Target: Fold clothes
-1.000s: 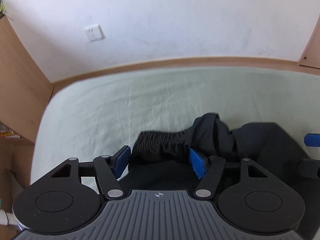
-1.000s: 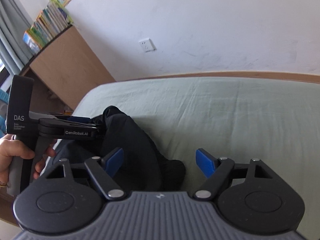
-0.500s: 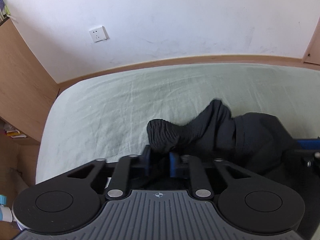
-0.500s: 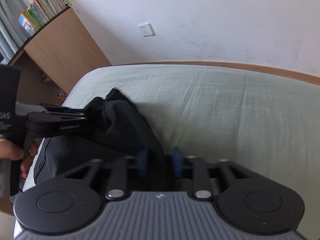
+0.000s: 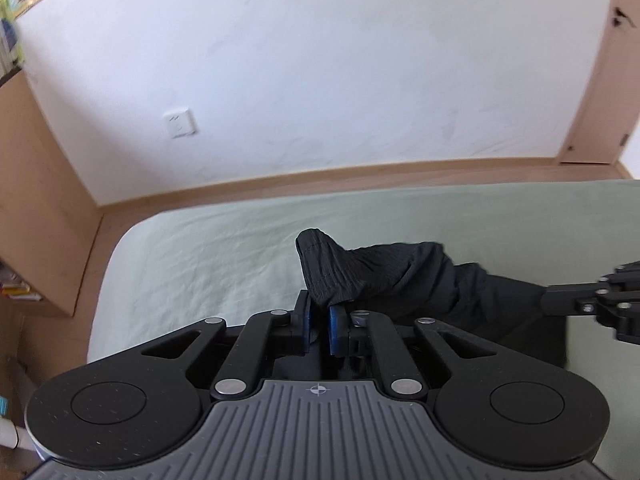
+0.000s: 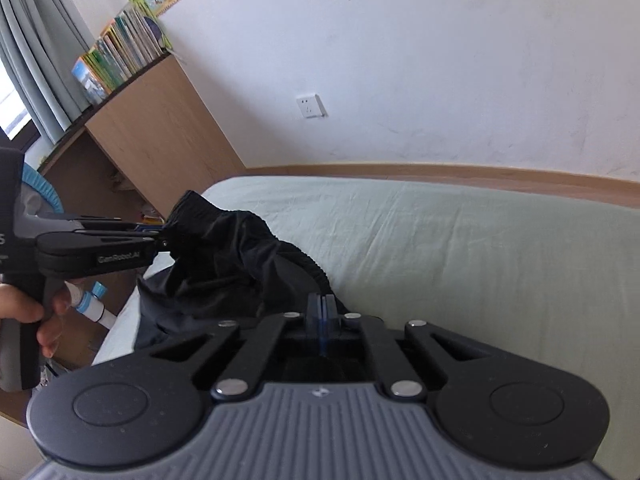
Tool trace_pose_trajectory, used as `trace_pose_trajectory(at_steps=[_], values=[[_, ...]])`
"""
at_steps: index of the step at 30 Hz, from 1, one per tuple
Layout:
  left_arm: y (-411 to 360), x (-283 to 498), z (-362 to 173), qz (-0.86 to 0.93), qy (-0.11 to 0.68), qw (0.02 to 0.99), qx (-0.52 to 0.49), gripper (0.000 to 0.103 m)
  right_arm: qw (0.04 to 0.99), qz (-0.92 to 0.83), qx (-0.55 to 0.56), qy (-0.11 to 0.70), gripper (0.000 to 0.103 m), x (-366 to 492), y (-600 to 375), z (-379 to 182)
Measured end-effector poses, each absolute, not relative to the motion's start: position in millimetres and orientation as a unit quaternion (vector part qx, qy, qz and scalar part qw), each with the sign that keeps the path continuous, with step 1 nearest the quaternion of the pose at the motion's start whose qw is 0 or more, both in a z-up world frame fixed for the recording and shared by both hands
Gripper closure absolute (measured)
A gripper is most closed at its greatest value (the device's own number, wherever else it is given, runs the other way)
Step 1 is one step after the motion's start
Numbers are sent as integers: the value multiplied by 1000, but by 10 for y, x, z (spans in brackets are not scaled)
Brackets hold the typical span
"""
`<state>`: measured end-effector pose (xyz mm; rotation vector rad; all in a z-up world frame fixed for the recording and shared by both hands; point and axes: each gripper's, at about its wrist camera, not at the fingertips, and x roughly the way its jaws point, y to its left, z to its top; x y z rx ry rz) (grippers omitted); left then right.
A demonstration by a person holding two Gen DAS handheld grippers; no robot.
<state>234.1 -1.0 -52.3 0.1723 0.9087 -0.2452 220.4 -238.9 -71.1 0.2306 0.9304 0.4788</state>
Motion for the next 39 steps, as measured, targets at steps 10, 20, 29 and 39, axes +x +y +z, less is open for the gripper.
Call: trace_pose_trajectory(at_steps=[10,20,29,39], values=[[-525,1584,-381,-205,425,872,131,95,854,232,80,459,51,1624,-2704,-628],[-679,1330,-729,-233,455,846,150,95,828,198,185,491,28,2140,-2797,-965],[-649,1261,-1021,-242,484,829,142,95,814,139,142,545,25,2594,-2473,-1330],[-631,1312,-1117,-241,495,824,136,95,794,149,111,579,95,2594,-2321,-1656]])
